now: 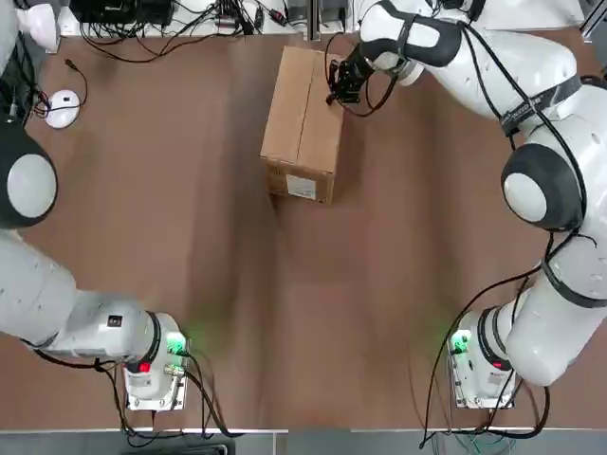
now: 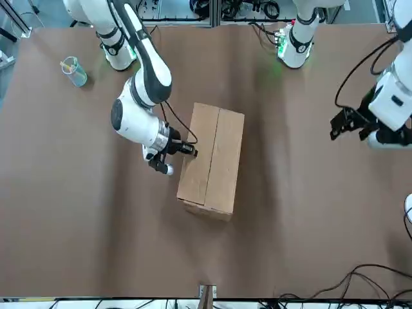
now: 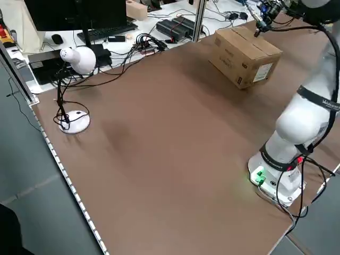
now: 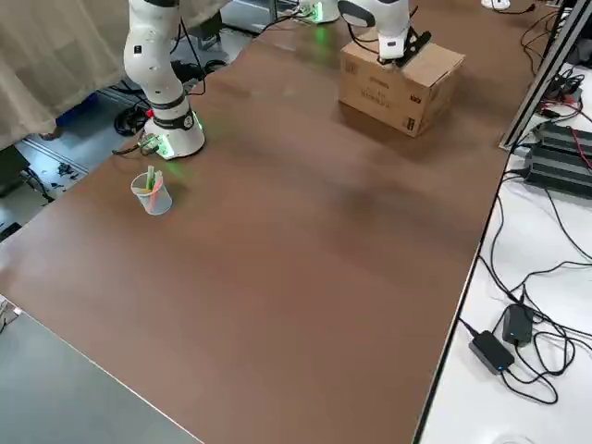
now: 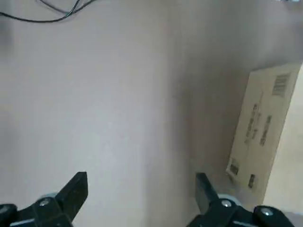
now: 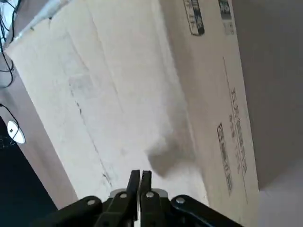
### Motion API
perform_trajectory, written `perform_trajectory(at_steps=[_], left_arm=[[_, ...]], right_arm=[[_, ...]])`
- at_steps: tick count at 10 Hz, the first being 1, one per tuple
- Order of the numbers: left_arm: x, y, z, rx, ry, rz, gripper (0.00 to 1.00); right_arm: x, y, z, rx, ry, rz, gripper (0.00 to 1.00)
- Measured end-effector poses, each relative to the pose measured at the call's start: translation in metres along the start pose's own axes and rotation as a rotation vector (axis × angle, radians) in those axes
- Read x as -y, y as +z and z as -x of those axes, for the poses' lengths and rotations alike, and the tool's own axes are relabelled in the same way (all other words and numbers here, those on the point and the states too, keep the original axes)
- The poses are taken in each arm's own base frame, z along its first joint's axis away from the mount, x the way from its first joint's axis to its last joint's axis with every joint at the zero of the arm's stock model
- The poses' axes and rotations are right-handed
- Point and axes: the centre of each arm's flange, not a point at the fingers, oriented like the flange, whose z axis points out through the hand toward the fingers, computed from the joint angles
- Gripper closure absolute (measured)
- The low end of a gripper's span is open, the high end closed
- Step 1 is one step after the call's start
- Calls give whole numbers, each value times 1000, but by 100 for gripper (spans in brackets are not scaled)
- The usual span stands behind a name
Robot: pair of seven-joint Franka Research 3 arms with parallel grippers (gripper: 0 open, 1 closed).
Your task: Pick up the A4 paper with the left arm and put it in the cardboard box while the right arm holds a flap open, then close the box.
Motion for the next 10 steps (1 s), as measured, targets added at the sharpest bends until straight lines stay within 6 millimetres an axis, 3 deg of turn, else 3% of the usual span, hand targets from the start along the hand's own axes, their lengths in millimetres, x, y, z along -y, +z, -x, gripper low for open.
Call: perform_trajectory(at_steps=[2,3,5,6,8,10], left_arm=[[15,5,4,15,-11,-4,0],[16,12,3,28,-11,-5,0],[13,21,0,35,-6,-3,0],[13,21,-1,34,-6,-3,0],[14,19,-4,7,-8,-1,0],[15,16,-10,-44,-10,2,0]], right_arm=[[3,-23,-4,16,12,4,90],[2,-48,-13,18,7,21,79],[-5,-127,-42,-24,-28,115,66],[-11,-170,-54,-59,-50,188,53],[-23,-248,-73,-150,-129,345,43],[-53,-309,-93,-187,-239,433,15]])
